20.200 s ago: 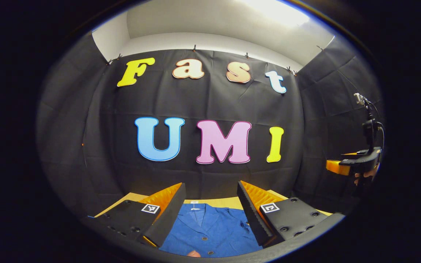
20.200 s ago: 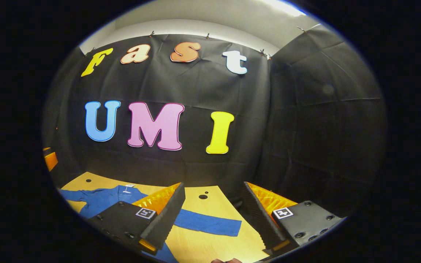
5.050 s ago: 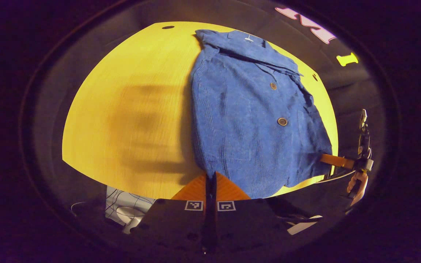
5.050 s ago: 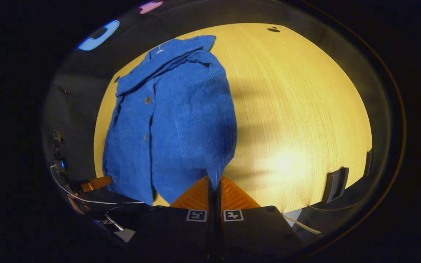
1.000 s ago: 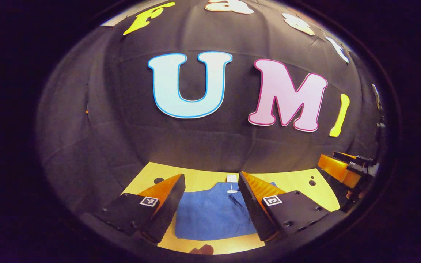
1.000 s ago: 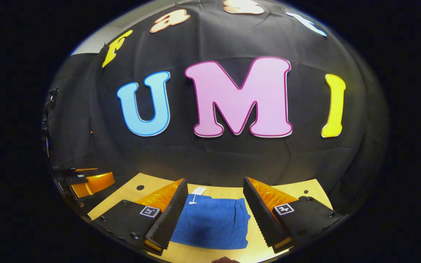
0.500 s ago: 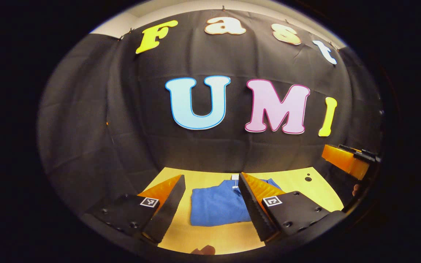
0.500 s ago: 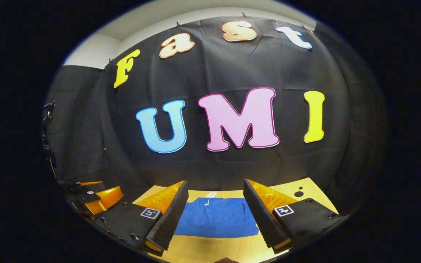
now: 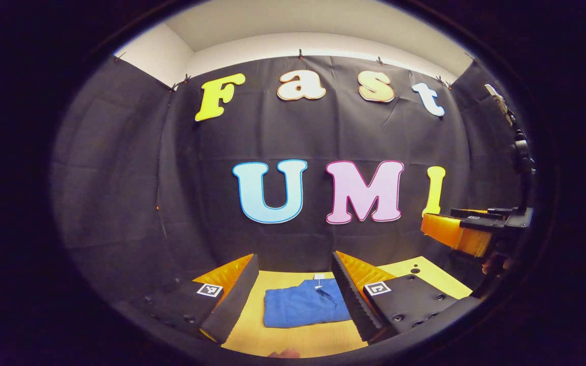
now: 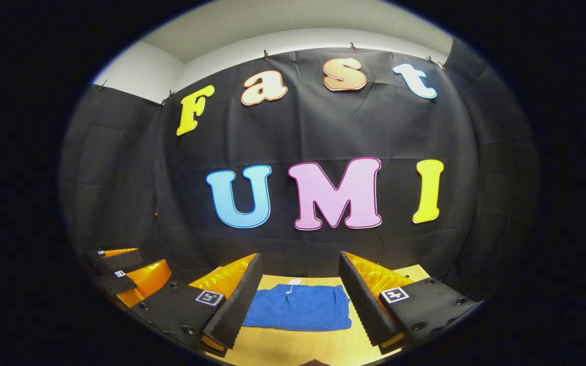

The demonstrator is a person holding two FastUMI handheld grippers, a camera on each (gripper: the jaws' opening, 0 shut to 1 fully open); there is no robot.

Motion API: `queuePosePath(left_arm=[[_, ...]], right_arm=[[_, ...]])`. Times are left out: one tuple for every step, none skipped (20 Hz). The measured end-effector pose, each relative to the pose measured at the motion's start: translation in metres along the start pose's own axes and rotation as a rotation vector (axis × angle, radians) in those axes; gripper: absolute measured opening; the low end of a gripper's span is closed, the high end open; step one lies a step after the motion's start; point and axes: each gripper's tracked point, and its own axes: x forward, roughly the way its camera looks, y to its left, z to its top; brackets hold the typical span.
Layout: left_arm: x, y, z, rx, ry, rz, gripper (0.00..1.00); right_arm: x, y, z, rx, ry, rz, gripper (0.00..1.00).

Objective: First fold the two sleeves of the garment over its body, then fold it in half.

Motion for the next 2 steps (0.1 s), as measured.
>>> queuePosePath(left_arm=[[-0.0057,0.0014,0.002,-0.006,-0.005,0.0,0.84],[-0.0094,0.0014,0.0041,-0.019,-0.007,-0.007,0.83]], right_arm=[[-0.0044,0.0024,0.0044,-0.012,-0.011,0.001,0.84],[-0.0079,0.0048,0.0095,-0.022,-0.019,0.002,0.83]])
